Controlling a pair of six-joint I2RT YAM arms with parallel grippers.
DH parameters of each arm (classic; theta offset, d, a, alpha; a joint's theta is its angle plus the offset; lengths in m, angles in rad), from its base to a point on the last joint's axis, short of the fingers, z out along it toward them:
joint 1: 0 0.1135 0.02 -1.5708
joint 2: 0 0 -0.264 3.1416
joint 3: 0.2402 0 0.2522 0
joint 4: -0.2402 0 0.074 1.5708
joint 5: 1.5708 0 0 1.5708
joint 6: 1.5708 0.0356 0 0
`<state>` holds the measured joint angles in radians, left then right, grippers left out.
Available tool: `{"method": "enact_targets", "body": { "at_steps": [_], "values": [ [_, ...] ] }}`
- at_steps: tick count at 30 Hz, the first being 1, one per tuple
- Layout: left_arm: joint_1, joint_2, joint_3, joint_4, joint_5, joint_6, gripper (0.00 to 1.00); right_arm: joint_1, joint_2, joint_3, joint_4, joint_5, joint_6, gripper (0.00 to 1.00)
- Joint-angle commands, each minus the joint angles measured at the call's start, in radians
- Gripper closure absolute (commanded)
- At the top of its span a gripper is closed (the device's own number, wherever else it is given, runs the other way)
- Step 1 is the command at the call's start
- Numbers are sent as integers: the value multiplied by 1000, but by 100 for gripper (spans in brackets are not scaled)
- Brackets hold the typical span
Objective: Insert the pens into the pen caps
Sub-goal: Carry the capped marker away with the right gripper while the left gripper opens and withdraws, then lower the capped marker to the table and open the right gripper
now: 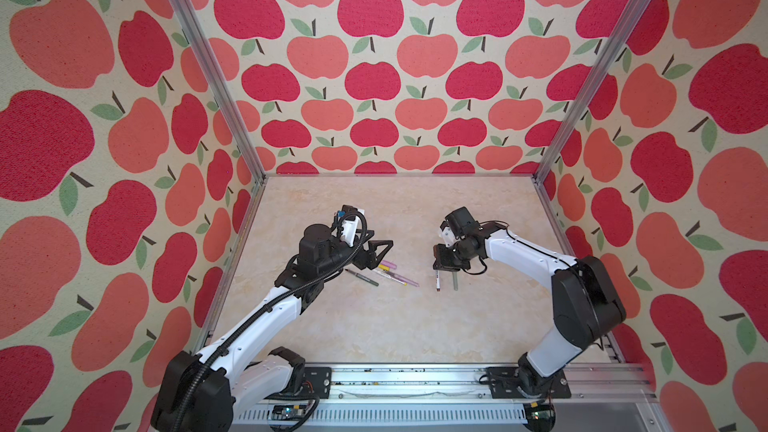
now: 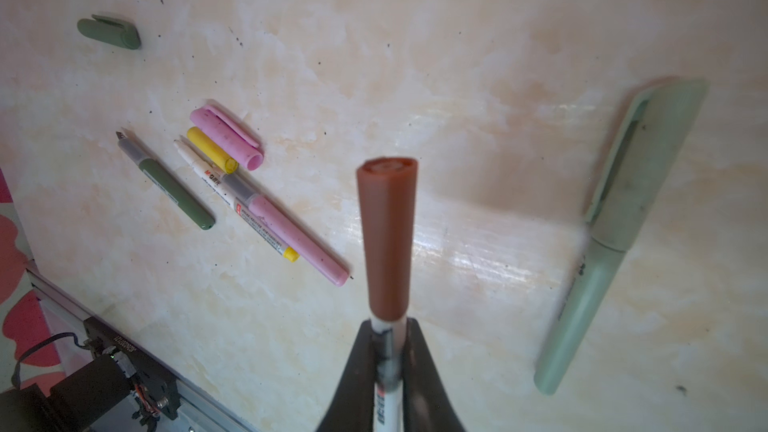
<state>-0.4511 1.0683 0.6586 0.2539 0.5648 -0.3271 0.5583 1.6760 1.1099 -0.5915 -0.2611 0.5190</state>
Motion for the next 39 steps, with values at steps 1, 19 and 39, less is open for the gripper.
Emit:
{"method": "enact_targets", "body": {
  "at_steps": [1, 19, 39],
  "values": [
    [6, 8, -4, -3, 17, -10, 12, -19, 32, -14, 25, -52, 30, 92],
    [11, 15, -1, -4, 20, -13, 11, -30, 140, 40, 3, 1, -20, 92],
    [18, 13, 10, -8, 22, -15, 11, -41, 184, 62, -19, 74, -51, 82]
  ]
}}
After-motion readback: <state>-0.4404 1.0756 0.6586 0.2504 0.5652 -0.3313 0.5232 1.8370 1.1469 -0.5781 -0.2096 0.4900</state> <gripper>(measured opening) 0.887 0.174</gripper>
